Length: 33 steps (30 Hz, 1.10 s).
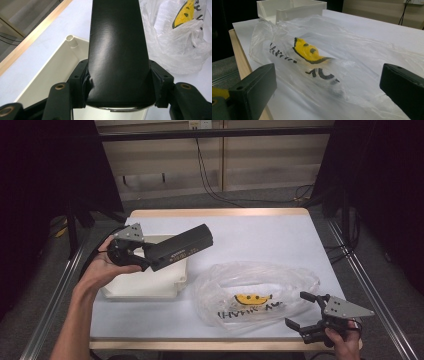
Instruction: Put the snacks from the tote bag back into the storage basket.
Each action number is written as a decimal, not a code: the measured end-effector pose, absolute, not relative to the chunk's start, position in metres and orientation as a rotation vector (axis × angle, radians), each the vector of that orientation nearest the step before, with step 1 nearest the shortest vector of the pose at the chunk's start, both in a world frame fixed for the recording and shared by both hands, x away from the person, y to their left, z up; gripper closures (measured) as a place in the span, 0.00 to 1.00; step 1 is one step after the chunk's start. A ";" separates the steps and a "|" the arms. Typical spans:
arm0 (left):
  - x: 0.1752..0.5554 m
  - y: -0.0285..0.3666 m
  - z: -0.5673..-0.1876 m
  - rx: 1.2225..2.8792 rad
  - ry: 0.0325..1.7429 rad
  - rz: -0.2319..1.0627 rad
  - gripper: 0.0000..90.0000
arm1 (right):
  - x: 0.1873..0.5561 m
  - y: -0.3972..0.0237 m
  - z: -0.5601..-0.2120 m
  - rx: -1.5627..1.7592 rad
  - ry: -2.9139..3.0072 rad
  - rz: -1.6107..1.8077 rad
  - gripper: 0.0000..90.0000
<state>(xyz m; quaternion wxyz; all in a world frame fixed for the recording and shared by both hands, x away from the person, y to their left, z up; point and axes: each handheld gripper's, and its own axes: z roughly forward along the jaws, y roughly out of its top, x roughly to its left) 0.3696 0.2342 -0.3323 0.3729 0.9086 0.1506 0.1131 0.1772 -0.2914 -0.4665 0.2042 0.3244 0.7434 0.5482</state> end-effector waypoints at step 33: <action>0.391 0.292 -0.351 2.388 0.472 0.293 0.48 | 0.176 -0.292 -0.467 0.907 2.076 1.523 0.00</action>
